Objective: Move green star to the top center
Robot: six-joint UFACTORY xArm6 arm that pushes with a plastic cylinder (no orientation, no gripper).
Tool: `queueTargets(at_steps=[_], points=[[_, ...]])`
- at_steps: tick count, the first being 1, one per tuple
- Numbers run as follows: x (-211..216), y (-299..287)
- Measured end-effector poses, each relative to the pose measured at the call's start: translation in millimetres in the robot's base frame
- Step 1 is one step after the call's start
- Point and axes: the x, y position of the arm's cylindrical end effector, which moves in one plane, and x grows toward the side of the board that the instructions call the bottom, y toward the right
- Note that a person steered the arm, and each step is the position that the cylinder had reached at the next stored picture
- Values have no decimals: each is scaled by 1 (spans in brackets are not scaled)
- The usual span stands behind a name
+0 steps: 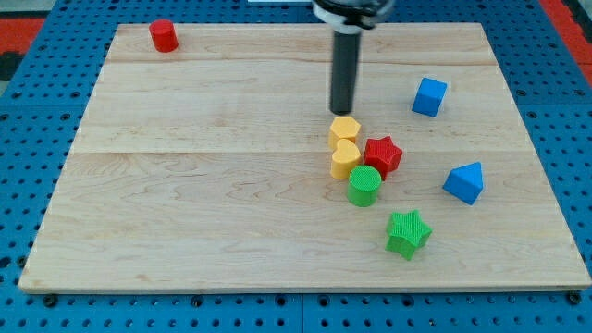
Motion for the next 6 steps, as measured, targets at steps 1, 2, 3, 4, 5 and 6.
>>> queueTargets(at_steps=[1, 2, 3, 4, 5, 6], points=[[23, 70], [91, 99], [130, 90], [135, 75], [135, 74], [135, 74]])
